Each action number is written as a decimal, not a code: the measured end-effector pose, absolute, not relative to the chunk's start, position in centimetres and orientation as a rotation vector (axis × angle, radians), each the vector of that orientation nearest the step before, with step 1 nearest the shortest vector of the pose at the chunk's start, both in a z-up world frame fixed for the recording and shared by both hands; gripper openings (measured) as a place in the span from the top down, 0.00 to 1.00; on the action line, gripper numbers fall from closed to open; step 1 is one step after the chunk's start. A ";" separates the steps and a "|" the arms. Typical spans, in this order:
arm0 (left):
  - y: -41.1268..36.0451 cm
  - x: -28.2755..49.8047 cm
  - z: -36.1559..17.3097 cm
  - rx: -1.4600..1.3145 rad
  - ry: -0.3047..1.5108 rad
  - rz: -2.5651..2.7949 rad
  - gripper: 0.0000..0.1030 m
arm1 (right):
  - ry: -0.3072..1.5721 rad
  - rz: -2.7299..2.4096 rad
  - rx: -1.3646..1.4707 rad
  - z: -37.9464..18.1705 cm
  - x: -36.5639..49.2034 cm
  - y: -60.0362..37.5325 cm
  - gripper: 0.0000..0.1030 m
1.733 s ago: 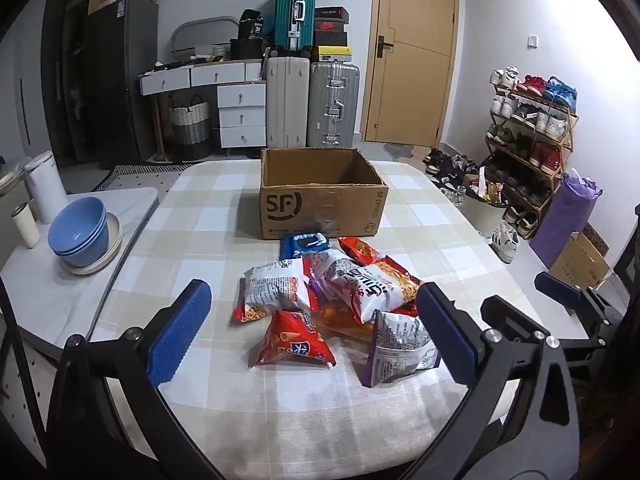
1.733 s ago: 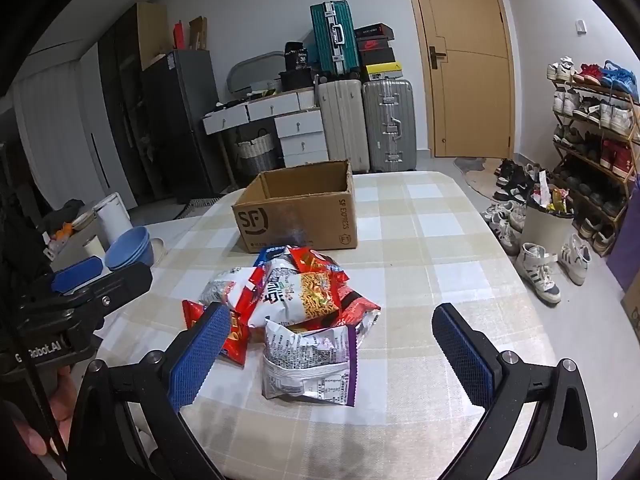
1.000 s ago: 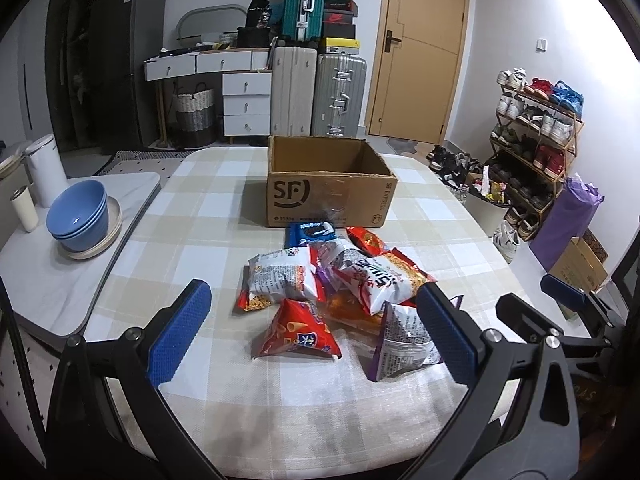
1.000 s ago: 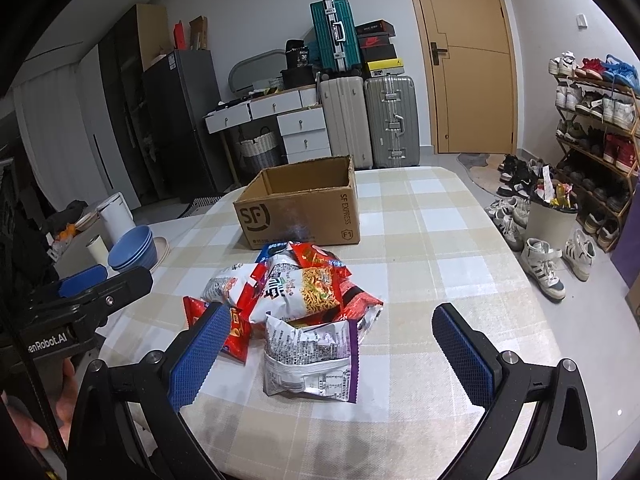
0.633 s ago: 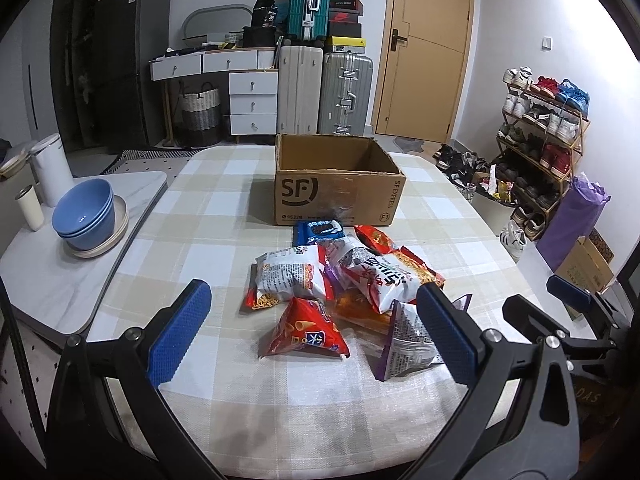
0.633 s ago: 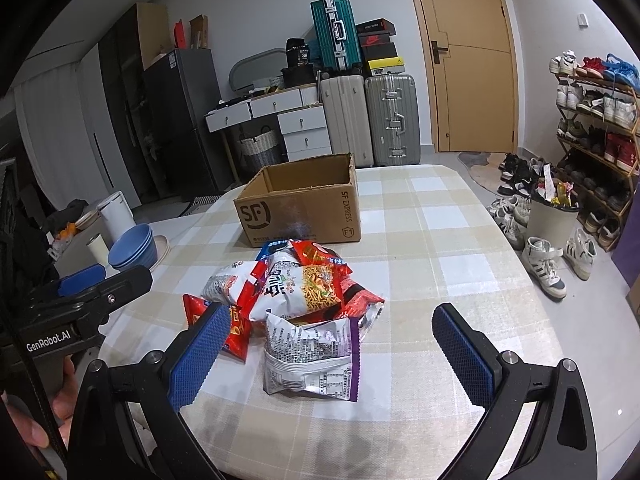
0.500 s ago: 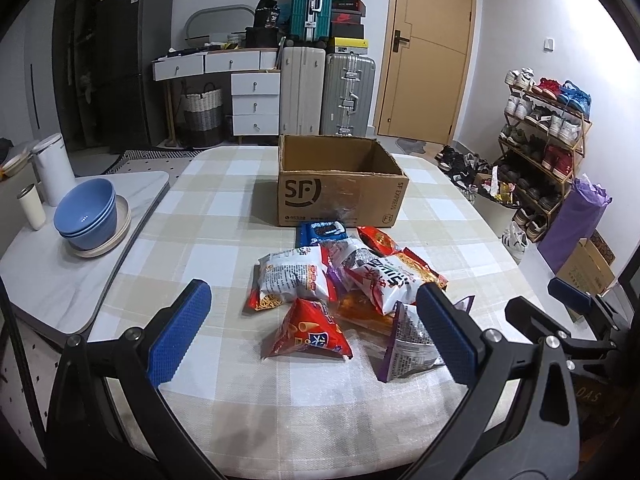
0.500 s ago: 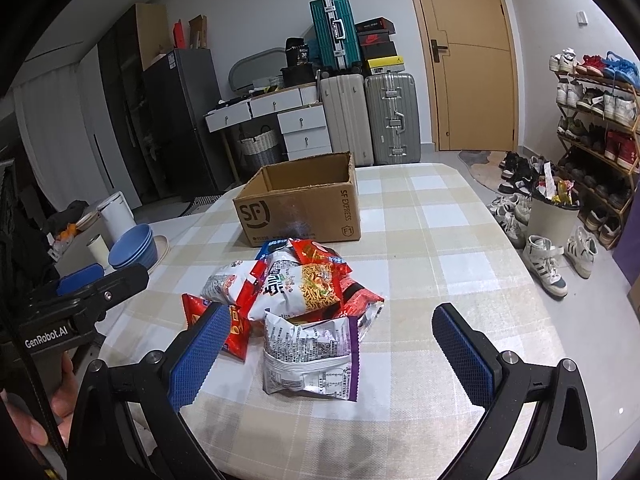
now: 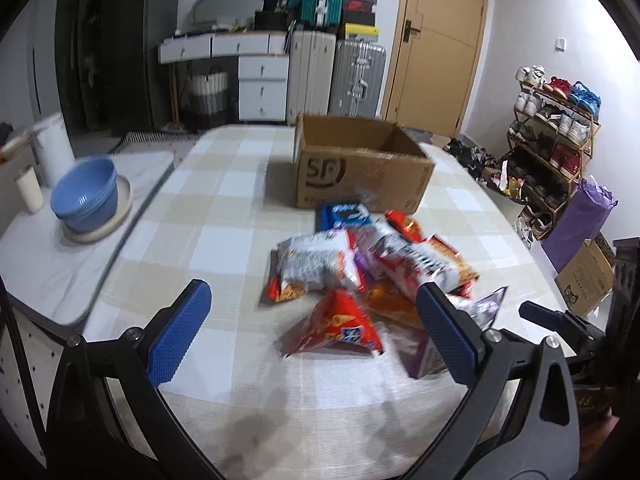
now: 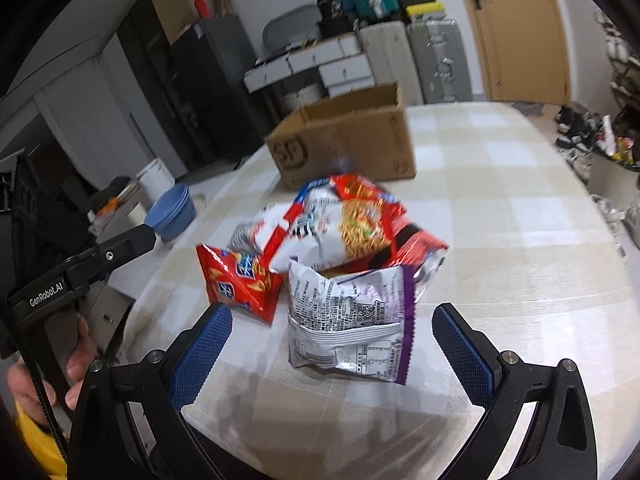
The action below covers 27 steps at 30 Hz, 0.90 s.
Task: Organize snacks
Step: 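Move both tools toward the snack pile in front of the box, then grasp the purple-and-white bag with the right tool while the left tool grasps the red bag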
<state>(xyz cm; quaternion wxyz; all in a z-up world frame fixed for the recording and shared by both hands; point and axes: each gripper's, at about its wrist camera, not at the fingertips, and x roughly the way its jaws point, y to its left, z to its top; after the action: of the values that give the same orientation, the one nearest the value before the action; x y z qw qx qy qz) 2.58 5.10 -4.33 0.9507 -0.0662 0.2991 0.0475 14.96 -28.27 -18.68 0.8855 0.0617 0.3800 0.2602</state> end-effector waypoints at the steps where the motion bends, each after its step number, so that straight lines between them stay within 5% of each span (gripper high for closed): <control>1: 5.7 3.0 -5.0 -0.143 0.625 0.097 0.01 | 0.800 0.534 0.109 -19.2 15.4 -28.0 0.00; 9: 8.5 5.1 -9.0 -0.161 0.739 0.106 0.01 | 0.860 0.534 0.082 -21.6 18.0 -27.1 0.03; 15: 8.7 7.0 -11.2 -0.156 0.815 0.082 0.01 | 0.887 0.592 0.124 -22.9 18.7 -27.0 0.29; 27: 7.7 8.1 -12.7 -0.143 0.909 0.057 0.01 | 0.893 0.672 0.190 -23.4 17.7 -27.5 0.52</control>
<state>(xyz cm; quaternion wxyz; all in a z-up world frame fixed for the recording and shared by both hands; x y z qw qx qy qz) 8.07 7.69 -12.72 0.8957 -0.0689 0.4384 0.0276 17.70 -27.47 -23.38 0.8437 0.0900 0.4228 0.3183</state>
